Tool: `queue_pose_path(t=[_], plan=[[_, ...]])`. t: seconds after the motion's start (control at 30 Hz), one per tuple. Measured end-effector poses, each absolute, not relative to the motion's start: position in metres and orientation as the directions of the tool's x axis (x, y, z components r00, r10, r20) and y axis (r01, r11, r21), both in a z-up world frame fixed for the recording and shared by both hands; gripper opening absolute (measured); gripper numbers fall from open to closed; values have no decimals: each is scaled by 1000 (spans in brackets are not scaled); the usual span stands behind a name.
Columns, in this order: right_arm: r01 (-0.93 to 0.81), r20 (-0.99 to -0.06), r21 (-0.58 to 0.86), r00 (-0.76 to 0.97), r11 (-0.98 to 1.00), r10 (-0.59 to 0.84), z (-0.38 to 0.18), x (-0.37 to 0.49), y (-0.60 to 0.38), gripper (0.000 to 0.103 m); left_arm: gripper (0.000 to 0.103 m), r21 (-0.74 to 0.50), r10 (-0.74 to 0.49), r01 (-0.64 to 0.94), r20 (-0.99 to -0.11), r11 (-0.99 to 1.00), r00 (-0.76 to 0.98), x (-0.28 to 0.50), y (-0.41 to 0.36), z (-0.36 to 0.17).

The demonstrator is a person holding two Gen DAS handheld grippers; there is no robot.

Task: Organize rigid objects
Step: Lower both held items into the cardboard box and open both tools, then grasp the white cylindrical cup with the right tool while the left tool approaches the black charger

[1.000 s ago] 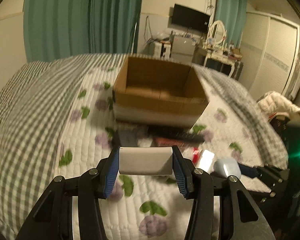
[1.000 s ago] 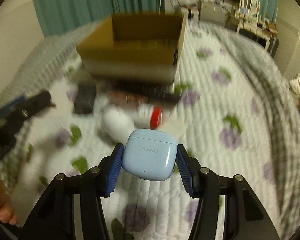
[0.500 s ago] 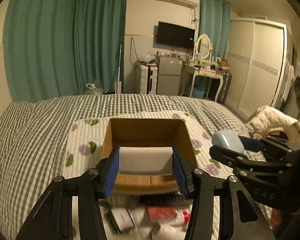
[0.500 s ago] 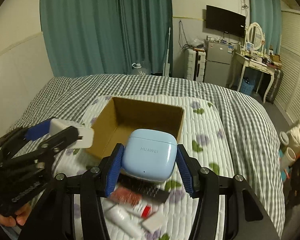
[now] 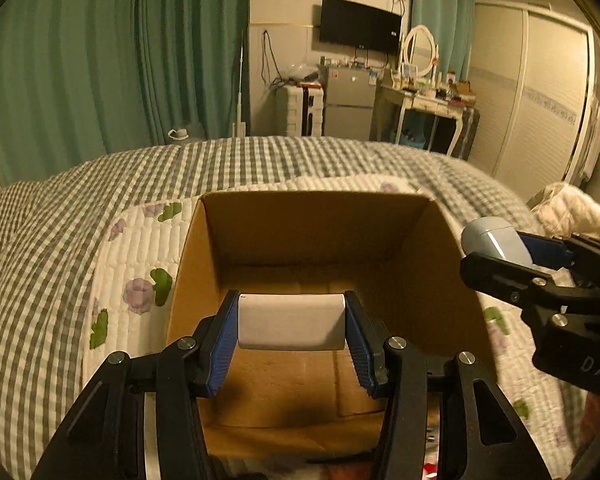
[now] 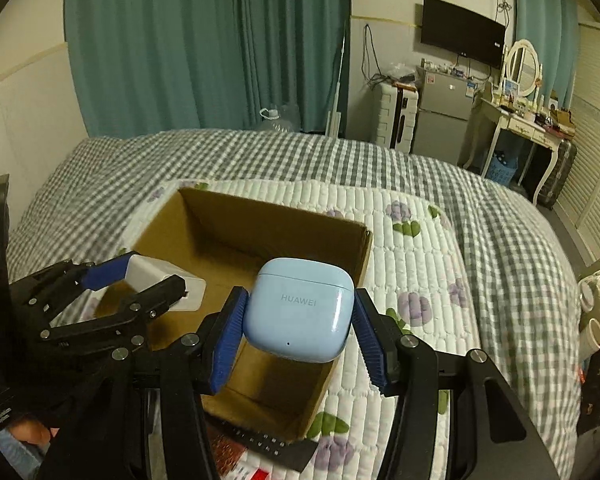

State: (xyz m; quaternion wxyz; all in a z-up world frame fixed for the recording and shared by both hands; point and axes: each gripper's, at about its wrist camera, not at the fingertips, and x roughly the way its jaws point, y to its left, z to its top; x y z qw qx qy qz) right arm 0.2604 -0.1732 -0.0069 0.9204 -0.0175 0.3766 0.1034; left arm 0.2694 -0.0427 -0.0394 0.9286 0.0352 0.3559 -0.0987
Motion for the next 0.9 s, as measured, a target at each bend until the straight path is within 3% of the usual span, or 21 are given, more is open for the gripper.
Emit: queue_pose_path(t=[0.23, 0.37, 0.43, 0.63, 0.9], plan=[[-209, -709, 51, 681, 977, 182, -27, 280, -172, 53, 53, -11, -130, 167, -681, 986, 721, 282, -33, -46], [-202, -696, 58, 694, 978, 184, -32, 285, -170, 53, 63, 9, -123, 172, -659, 985, 742, 276, -32, -35], [-171, -694, 67, 700, 983, 169, -29, 284, -173, 76, 68, 38, -106, 170, -644, 985, 757, 269, -31, -27], [-152, -669, 84, 724, 985, 169, 3, 254, -187, 76, 69, 48, -104, 170, -622, 984, 776, 236, -22, 1], [-157, -631, 47, 761, 986, 151, 56, 178, -190, 79, 90, 71, -95, 164, -568, 984, 818, 153, -19, 47]])
